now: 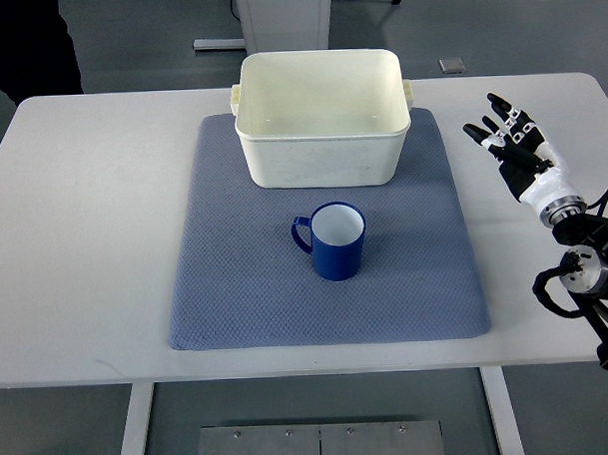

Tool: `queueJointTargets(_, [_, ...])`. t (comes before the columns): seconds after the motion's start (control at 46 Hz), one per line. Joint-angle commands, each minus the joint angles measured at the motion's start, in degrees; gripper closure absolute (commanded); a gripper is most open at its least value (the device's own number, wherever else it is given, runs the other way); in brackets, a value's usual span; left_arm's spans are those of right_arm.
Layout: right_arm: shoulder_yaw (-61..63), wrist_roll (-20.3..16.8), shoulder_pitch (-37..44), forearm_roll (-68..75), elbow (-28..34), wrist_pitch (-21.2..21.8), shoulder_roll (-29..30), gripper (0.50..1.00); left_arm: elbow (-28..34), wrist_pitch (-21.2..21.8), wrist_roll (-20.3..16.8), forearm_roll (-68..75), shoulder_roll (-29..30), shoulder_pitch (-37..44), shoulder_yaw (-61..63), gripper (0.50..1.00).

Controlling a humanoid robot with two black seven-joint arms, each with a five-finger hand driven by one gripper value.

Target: Place cup in box with right hand

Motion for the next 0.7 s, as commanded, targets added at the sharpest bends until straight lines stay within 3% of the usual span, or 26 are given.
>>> queueJointTargets(0.0, [0.00,0.00,0.00,0.00,0.00,0.00,0.00,0.500,-0.01,-0.16,0.00,0.00,0.00,0.00,0.04,0.500])
queueJointTargets(0.413, [0.00,0.09,0.00,0.00,0.00,0.09,0.26,0.500,0.08,-0.42,0.00,0.00,0.00,0.09,-0.04,0.500])
queueJointTargets(0.674, [-0.17,0.09,-0.35,0.00,-0.09,3.95,0.44,0.500,0.00,-0.25,0.00,0.00,0.00,0.09,-0.04,0.500])
